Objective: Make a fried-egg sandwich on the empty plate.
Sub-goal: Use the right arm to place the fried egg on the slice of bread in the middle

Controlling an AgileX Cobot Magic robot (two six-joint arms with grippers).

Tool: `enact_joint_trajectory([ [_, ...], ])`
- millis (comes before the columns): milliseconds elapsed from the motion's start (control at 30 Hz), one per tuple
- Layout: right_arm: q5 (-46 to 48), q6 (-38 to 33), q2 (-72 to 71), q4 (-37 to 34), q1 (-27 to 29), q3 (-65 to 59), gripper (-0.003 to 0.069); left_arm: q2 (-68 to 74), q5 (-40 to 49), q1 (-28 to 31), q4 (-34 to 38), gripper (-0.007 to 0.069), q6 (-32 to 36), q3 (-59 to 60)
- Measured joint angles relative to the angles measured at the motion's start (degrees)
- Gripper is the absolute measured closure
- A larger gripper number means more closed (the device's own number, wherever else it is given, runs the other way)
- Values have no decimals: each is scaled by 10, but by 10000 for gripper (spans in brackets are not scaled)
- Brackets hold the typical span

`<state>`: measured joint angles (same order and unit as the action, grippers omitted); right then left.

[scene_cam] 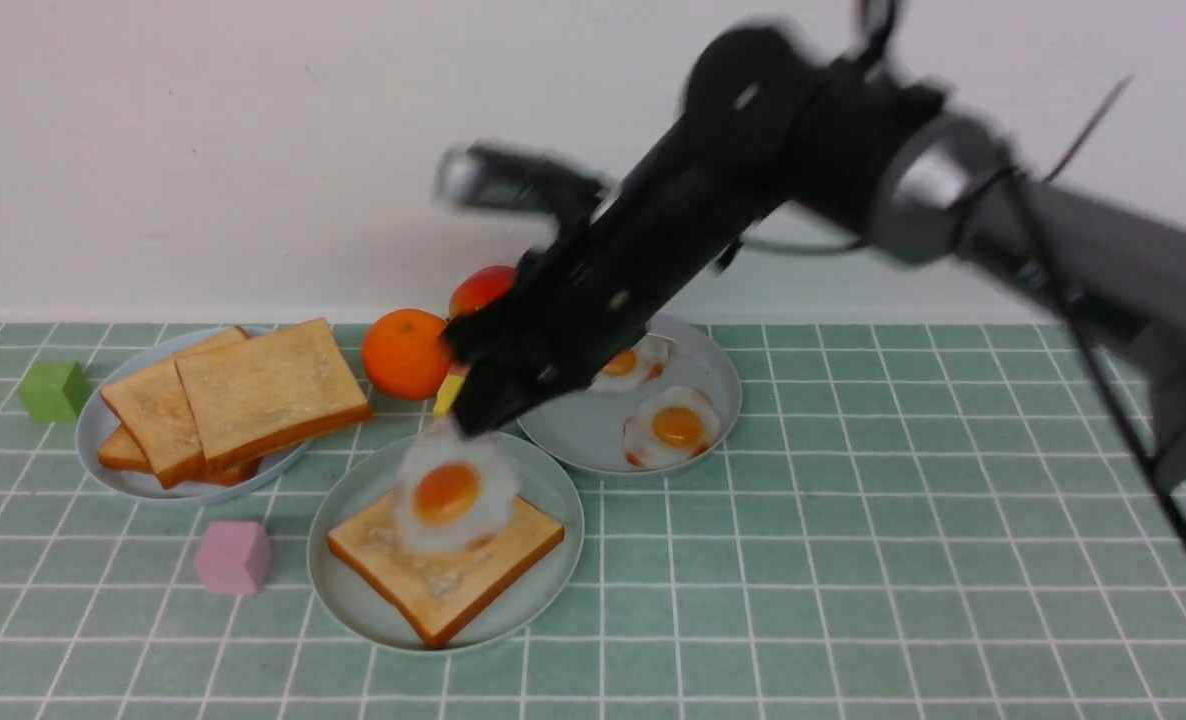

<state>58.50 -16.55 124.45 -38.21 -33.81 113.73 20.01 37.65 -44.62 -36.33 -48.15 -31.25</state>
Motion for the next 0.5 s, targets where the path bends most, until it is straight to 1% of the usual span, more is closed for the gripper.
enact_joint_trajectory([
  [167,-108,0,20,-3,-1,-28,582,0,-23,0,1,631,5,0],
  [500,-176,-9,90,-32,2,-30,582,0,-23,0,7,630,5,0],
])
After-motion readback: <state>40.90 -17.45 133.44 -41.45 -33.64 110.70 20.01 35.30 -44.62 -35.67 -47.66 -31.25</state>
